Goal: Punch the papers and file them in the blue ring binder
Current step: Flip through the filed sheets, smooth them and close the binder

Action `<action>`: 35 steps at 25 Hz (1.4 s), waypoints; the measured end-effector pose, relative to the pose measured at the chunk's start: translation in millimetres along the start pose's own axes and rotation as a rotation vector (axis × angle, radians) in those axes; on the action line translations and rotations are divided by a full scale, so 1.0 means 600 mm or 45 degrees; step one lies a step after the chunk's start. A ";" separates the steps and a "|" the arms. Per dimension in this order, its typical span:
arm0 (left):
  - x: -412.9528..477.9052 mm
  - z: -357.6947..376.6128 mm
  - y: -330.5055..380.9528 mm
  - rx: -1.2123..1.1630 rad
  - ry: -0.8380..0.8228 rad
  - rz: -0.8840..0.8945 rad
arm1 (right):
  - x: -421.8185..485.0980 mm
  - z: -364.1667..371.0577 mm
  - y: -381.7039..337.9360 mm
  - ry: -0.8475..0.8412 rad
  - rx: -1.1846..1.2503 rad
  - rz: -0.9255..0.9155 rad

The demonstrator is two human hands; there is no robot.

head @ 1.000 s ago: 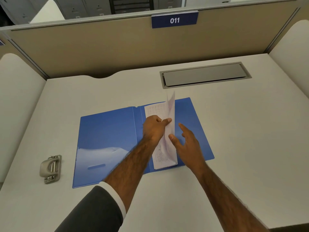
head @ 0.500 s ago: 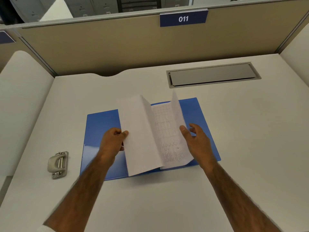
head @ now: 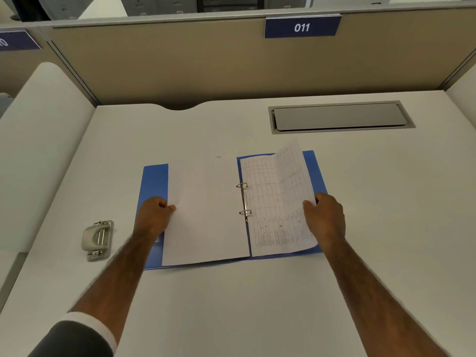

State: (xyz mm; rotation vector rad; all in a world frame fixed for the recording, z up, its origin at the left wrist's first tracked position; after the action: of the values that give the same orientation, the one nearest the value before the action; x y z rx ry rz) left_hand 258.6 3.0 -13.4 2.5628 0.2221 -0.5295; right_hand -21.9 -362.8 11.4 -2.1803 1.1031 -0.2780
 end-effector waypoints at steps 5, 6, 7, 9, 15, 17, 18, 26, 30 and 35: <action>0.000 0.022 -0.008 0.130 0.055 -0.056 | 0.009 0.001 -0.002 -0.060 0.132 -0.022; -0.009 0.018 -0.004 0.183 0.137 -0.049 | 0.006 0.003 -0.010 -0.065 0.186 -0.040; -0.022 0.011 0.008 0.241 0.261 -0.007 | 0.003 0.005 -0.019 -0.065 0.252 -0.064; -0.070 0.007 0.066 0.205 0.422 0.202 | -0.008 0.012 -0.039 -0.070 0.429 -0.124; -0.267 0.175 0.247 -0.380 -0.706 0.268 | -0.034 0.042 -0.097 -0.132 0.618 -0.297; -0.291 0.196 0.275 -0.374 -0.703 0.270 | -0.036 0.059 -0.097 -0.154 0.578 -0.319; -0.292 0.199 0.283 -0.359 -0.663 0.274 | -0.037 0.066 -0.093 -0.170 0.552 -0.308; -0.255 0.211 0.267 -0.434 -0.636 0.075 | -0.042 0.061 -0.076 -0.166 0.458 -0.274; -0.252 0.219 0.279 -0.345 -0.588 0.123 | -0.047 0.060 -0.076 -0.171 0.452 -0.282; -0.237 0.211 0.281 -0.248 -0.436 0.218 | -0.046 0.066 -0.066 -0.194 0.488 -0.194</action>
State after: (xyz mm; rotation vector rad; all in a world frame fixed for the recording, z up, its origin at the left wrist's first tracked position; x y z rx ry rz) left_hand 130.7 -214.0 20.0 2.2344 -0.0629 -0.8239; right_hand 4.4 -306.0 10.5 -1.9070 0.7322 -0.3525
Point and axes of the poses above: each hand's wrist, its own x-axis towards the middle knuckle, its own z-axis out of the palm, y = z × x, the point moved 10 cm from there along x, towards the middle knuckle, and after that the axes turned 13 degrees about -z, right-handed, at the moved point
